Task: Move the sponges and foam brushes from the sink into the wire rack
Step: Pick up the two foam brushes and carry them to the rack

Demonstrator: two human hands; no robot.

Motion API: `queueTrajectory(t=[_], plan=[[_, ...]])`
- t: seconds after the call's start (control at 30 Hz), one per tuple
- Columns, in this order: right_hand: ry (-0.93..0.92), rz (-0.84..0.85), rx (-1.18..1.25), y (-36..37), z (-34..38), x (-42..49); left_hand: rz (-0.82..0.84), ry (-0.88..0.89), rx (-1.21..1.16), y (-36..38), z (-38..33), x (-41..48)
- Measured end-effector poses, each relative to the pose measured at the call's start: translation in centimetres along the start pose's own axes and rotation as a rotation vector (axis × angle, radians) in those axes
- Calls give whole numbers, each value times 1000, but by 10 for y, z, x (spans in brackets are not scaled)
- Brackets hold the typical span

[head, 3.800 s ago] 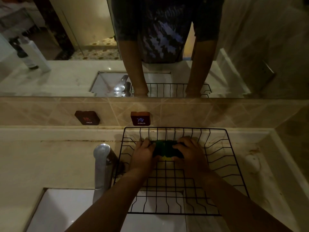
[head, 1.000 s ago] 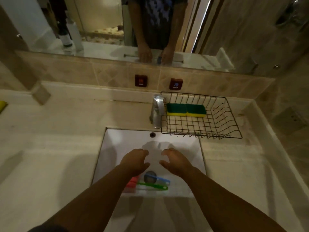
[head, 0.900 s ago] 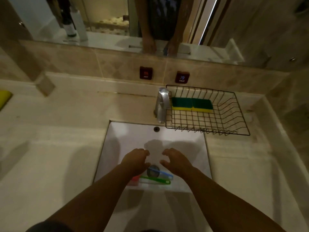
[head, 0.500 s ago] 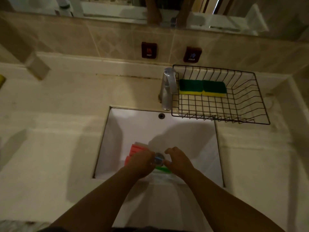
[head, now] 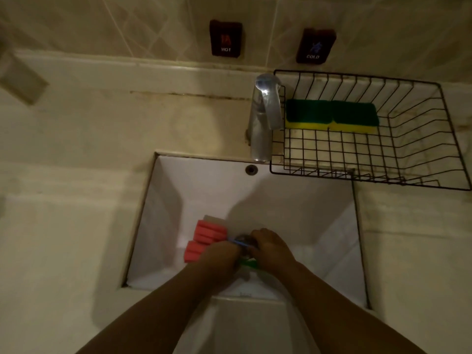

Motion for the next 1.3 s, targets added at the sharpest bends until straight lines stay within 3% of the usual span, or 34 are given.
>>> queueTrajectory(t=[0.3, 0.5, 0.7, 0.97, 1.3], plan=[[32, 60, -11, 5, -4, 5, -103, 25, 107, 9, 6, 3], [72, 87, 7, 6, -4, 5, -51, -1, 116, 15, 11, 3], [65, -30, 158, -16, 2, -6, -147, 38, 29, -5, -4, -5], [-22, -183, 82, -65, 28, -30, -105, 139, 72, -37, -47, -17], [-64, -327, -76, -152, 65, -63, -121, 97, 101, -88, -96, -33]])
Point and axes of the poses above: each hand's wrist, its own x-axis towards the middle knuckle, its own y-axis out of the palm, z = x × y, the point moved 10 cm from there along x, towards the middle knuckle, and after that the axes turned 6 degrees about -z, right-handed, at the moved point
